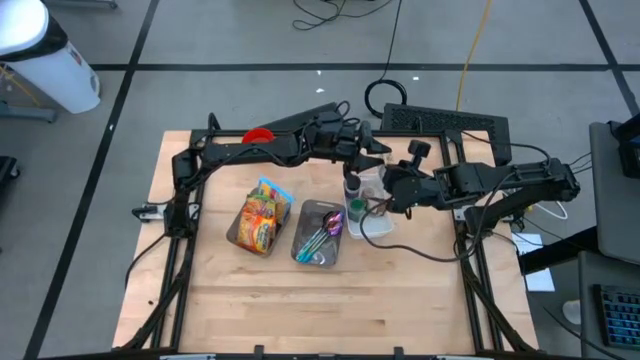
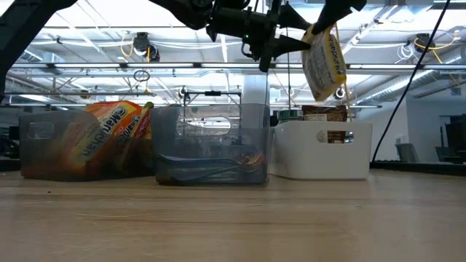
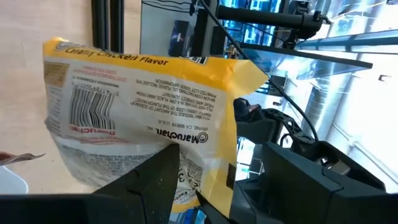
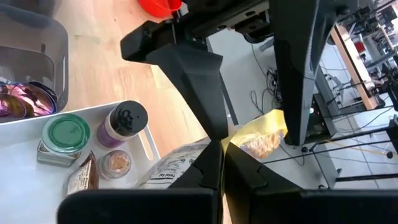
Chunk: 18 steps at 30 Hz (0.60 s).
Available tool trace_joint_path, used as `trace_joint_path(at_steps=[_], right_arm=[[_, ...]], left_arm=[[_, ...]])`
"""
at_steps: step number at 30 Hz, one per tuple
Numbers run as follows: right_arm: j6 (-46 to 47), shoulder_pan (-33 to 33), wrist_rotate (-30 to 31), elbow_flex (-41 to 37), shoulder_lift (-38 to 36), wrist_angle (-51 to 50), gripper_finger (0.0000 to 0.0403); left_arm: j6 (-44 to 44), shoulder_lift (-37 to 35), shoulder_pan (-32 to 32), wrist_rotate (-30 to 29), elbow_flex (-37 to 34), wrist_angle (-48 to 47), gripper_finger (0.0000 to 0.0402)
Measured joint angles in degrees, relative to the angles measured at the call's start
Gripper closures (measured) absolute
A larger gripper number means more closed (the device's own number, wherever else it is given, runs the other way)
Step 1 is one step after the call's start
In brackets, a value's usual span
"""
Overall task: Pick & Place Food Item
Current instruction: Put the yellow pack into the left gray bin
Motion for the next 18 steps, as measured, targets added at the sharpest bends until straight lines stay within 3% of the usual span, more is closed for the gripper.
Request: trace_joint_path(at_steps=[7,18], right_arm=[[-0.8,-0.1,-1.9,0.0,0.0,0.0,0.0403],[-0.2,-0.5,-3.6,0.0,0.0,-0.2,0.0403]], left_arm=[[0.3,0.0,0.0,1.0,0.0,0.0,0.018],[1.9,0.0,0.0,1.3,0.0,0.9,0.0319]])
